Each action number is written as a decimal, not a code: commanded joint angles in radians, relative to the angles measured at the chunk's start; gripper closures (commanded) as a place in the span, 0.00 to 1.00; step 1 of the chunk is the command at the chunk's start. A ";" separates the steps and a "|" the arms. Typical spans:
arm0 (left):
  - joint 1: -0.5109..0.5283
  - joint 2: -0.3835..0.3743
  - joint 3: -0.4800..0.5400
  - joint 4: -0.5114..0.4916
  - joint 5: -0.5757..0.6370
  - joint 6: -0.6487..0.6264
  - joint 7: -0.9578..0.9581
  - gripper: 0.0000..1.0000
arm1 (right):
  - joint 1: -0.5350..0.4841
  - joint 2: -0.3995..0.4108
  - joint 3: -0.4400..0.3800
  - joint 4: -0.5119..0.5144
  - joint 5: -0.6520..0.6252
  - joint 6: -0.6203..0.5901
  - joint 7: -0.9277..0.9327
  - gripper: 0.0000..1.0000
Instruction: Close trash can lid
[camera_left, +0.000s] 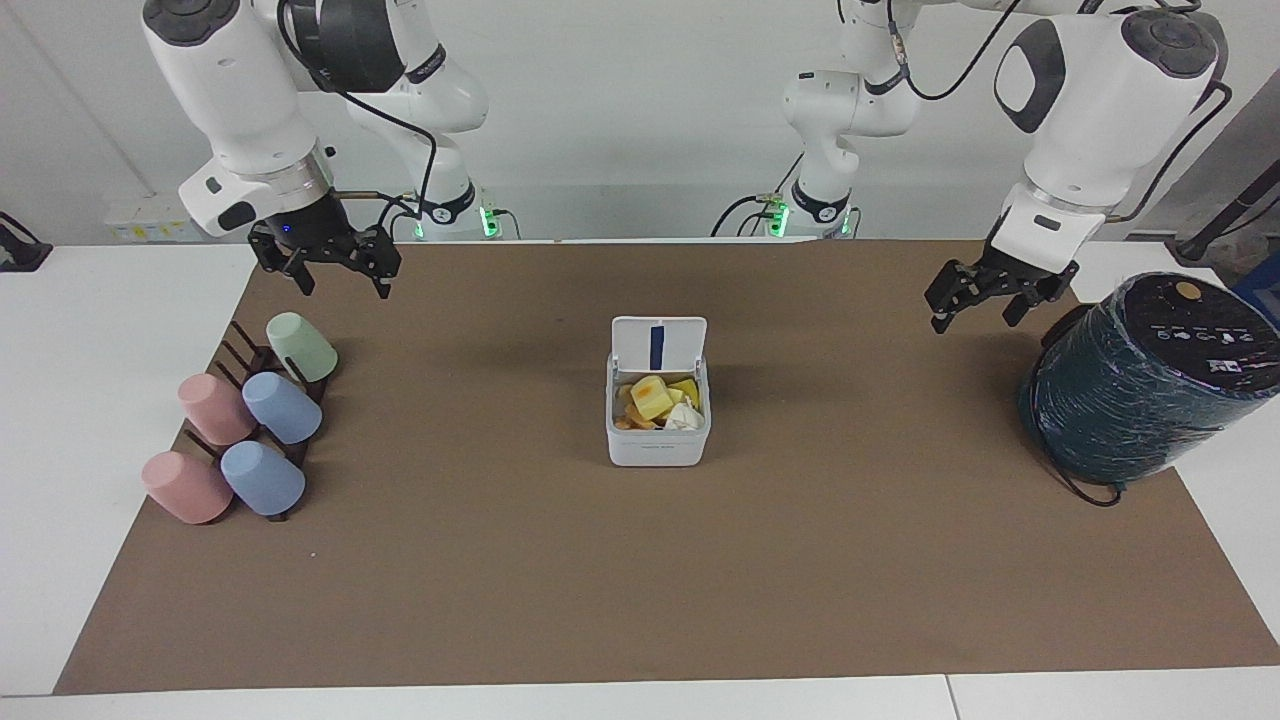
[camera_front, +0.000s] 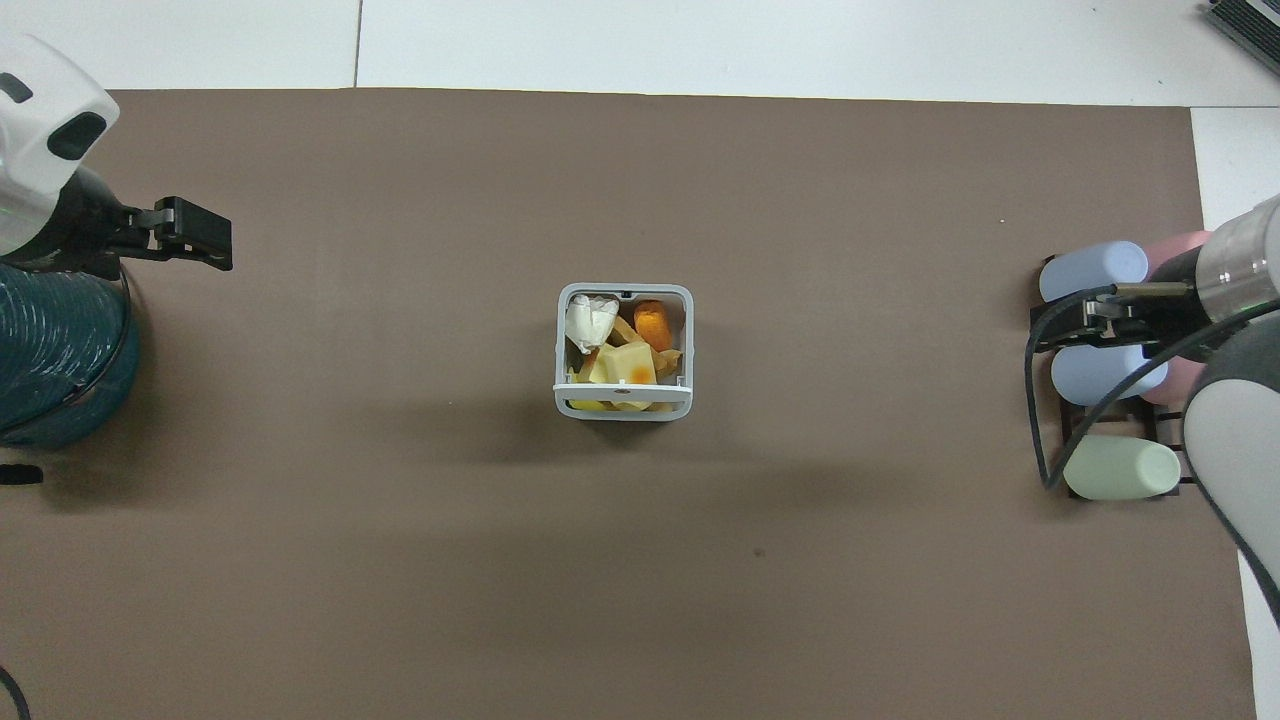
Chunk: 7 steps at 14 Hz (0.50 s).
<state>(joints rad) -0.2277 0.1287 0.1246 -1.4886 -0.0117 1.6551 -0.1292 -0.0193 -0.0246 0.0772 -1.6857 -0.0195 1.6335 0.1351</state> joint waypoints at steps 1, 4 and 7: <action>0.001 -0.035 0.001 -0.047 -0.002 0.028 0.008 0.00 | -0.007 -0.011 0.004 -0.011 0.004 -0.004 0.012 0.00; -0.010 -0.035 0.001 -0.047 -0.004 0.029 0.005 0.00 | -0.007 -0.011 0.006 -0.011 0.004 -0.004 0.012 0.00; -0.010 -0.035 0.001 -0.047 -0.004 0.029 0.005 0.00 | -0.007 -0.011 0.006 -0.011 0.004 -0.004 0.012 0.00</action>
<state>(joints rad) -0.2295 0.1287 0.1204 -1.4898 -0.0121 1.6569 -0.1292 -0.0193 -0.0246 0.0772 -1.6857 -0.0195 1.6335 0.1351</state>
